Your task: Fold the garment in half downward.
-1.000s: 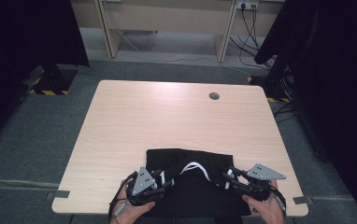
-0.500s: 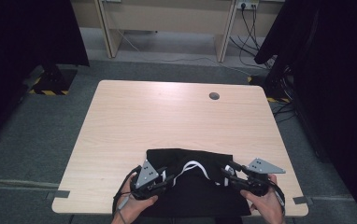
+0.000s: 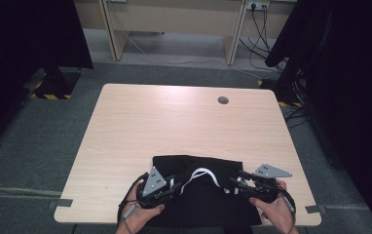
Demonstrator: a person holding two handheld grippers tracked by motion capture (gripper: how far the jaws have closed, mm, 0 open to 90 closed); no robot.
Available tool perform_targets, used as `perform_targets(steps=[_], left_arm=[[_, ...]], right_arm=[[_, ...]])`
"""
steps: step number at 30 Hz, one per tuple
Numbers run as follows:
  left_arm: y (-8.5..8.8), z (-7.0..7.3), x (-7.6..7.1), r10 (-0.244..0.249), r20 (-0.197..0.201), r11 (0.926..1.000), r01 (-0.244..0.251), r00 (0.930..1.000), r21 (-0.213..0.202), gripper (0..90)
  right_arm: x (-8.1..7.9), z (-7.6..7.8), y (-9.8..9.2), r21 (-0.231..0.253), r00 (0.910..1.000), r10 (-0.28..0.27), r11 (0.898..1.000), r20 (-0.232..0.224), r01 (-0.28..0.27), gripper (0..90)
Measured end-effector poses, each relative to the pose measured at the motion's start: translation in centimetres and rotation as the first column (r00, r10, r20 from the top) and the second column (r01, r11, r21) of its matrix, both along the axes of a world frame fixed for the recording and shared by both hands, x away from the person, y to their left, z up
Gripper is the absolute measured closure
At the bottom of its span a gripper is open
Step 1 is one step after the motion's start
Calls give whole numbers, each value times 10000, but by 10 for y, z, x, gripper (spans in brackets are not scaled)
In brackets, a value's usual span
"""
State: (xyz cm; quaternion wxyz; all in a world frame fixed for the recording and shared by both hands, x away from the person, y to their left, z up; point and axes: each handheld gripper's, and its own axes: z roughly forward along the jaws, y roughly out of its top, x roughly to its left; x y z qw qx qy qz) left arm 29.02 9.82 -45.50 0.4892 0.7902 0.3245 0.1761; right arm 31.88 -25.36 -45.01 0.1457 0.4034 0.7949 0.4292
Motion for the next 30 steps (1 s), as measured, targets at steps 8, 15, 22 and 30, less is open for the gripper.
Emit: perform_targets(steps=[8, 15, 22, 30], left_arm=[[0, 3, 0, -90, 80, 10000, 90, 9999, 28, 689], [3, 1, 1, -172, 26, 9998, 172, 9998, 49, 744], [7, 6, -3, -261, 77, 9996, 262, 9996, -97, 816], [17, 10, -19, -502, -23, 9984, 501, 9987, -251, 818]], right_arm=[[28, 2, 1, -273, 9966, 66, 9996, -821, -88, 466], [40, -11, 9, -701, 9898, 668, 9946, -1255, -760, 711], [22, 6, 6, -797, 9896, 1337, 9873, -539, -1377, 841], [-18, 25, -1, -836, 9850, 1719, 9819, 184, -1698, 845]])
